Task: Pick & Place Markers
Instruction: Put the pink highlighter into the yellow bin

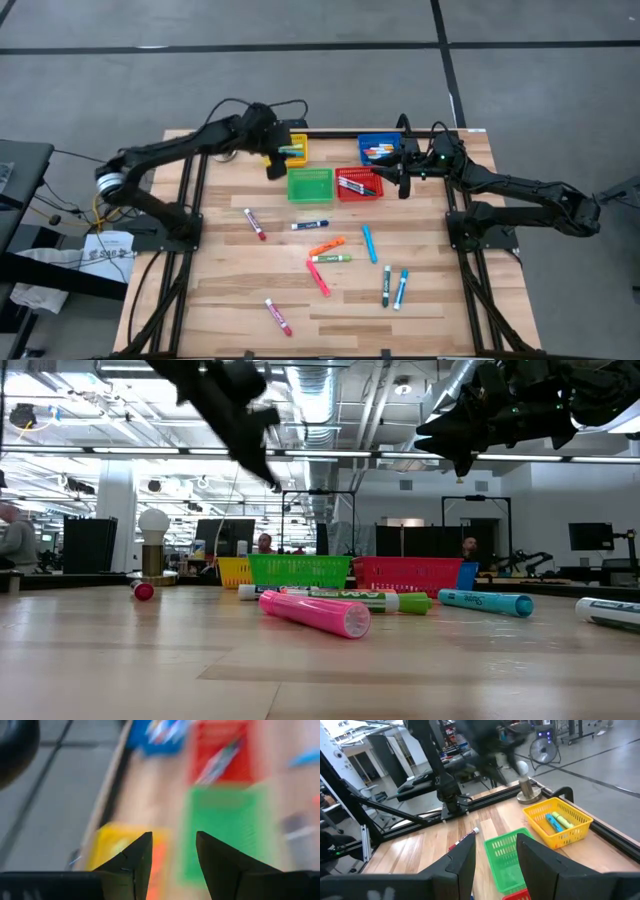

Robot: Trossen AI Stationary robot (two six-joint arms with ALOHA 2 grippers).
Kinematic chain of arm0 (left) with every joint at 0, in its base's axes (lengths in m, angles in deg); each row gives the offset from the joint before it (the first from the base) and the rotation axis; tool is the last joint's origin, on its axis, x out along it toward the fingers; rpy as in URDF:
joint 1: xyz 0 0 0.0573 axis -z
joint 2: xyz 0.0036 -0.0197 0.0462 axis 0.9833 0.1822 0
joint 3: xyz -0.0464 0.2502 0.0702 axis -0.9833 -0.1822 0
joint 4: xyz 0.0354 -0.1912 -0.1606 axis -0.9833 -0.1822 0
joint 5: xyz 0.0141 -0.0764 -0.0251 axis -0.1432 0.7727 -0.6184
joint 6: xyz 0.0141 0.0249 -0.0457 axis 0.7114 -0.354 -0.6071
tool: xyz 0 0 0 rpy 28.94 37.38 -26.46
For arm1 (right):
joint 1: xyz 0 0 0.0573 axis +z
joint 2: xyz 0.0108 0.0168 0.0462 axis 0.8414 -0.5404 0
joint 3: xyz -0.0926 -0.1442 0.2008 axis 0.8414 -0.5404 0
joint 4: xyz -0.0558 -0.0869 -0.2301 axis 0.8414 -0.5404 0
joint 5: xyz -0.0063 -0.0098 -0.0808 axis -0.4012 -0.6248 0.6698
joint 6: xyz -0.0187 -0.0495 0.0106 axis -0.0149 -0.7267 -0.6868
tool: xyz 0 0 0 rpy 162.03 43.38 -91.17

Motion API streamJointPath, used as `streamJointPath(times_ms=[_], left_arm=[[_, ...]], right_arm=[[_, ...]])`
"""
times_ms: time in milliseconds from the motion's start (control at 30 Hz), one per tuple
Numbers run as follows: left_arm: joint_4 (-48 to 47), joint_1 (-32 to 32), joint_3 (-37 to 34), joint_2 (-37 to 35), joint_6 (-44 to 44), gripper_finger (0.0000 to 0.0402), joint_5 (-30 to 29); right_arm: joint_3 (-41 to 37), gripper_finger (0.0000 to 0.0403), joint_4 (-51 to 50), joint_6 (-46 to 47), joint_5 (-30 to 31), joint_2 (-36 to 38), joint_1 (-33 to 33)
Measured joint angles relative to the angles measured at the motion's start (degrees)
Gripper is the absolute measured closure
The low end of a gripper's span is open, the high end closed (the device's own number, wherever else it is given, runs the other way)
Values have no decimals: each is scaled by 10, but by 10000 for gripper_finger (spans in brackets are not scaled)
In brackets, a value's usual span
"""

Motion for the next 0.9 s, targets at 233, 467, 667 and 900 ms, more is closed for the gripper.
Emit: streamJointPath(times_ms=[233,467,667,900], left_arm=[[18,158,0,-54,-161,253,38],[51,282,0,-26,-277,255,-9],[79,331,0,35,-365,256,-51],[82,357,0,126,-378,256,-52]], right_arm=[[0,272,0,0,0,0,0],[0,272,1,135,0,0,0],[0,272,0,169,0,0,0],[0,272,0,169,0,0,0]])
